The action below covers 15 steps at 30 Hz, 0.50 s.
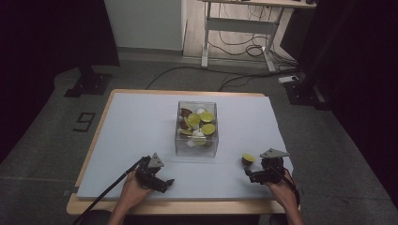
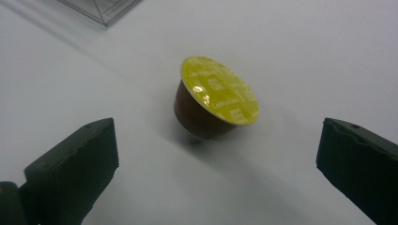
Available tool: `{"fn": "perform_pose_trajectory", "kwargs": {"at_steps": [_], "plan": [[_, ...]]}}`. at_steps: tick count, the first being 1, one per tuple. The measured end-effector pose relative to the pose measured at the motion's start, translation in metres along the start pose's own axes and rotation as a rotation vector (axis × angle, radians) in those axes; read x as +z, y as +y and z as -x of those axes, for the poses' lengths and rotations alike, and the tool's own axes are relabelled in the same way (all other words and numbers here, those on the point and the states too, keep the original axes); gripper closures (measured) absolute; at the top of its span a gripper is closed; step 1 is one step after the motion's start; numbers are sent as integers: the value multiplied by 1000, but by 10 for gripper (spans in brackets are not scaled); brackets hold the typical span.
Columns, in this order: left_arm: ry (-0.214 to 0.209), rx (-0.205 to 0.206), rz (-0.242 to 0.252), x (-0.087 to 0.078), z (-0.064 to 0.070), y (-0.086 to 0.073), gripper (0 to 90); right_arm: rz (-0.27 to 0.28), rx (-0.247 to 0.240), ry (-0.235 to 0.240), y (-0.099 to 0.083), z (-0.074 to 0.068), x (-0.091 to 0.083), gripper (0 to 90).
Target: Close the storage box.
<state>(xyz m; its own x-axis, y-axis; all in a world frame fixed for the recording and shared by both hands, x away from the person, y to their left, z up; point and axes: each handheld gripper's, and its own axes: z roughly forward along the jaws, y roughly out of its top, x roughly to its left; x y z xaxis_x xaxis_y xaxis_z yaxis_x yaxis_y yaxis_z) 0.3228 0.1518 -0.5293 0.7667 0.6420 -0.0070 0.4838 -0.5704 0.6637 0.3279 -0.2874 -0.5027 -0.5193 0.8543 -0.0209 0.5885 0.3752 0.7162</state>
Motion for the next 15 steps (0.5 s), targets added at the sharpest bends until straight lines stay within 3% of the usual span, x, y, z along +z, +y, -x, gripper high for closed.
{"fn": "perform_pose_trajectory", "kwargs": {"at_steps": [3, 8, 11, 15], "plan": [[0, 1, 0, 0, 0, 0, 0, -14, 9, 24, -6, 1, 6, 0], [0, 0, 0, 0, 0, 0, 0, -31, -5, 19, -14, 3, 14, 0], [0, 1, 0, 0, 0, 0, 0, -51, 19, 38, -20, 5, 20, 0], [0, 0, 0, 0, 0, 0, 0, 9, 11, 30, -28, 4, 21, 0]]}}
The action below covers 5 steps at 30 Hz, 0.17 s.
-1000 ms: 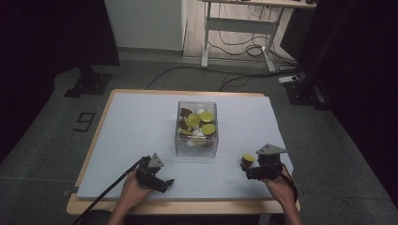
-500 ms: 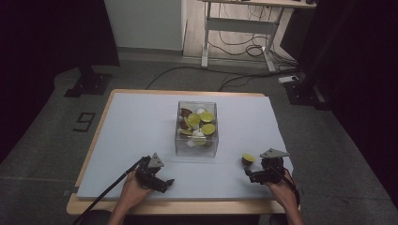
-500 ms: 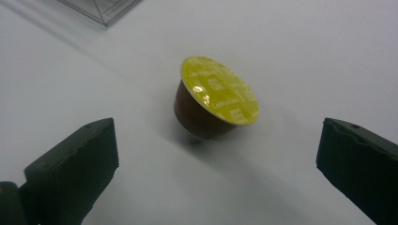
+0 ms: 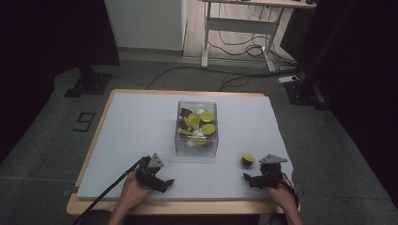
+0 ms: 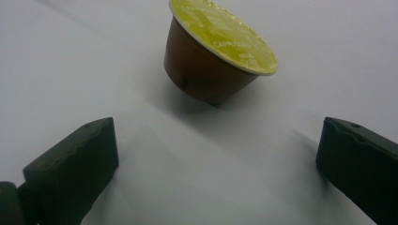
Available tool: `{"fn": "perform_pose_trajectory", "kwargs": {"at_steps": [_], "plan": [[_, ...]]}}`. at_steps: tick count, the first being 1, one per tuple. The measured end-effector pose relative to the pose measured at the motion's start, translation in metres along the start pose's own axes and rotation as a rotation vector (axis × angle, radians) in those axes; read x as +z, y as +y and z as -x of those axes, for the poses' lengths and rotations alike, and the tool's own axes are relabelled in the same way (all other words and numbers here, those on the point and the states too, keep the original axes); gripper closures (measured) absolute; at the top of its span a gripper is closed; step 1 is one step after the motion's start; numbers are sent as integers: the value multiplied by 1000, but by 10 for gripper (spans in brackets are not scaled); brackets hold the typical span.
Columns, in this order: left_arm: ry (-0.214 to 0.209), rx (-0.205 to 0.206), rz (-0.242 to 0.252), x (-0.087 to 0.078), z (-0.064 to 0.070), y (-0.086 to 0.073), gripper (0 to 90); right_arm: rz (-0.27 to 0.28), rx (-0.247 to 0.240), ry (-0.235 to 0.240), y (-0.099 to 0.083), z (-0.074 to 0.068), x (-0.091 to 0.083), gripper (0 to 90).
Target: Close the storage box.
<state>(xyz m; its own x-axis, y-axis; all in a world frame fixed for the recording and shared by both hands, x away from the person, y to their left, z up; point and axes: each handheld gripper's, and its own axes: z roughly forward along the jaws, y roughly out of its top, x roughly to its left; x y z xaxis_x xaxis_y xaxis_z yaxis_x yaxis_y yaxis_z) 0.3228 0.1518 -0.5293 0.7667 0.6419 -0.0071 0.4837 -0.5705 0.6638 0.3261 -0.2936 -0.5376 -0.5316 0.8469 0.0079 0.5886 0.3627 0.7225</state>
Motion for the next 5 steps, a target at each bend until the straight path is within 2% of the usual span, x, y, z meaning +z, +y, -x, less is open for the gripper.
{"fn": "perform_pose_trajectory", "kwargs": {"at_steps": [5], "plan": [[2, 1, -1, 0, 0, 0, 0, 28, -2, 2, -4, 0, 0, 0]]}}
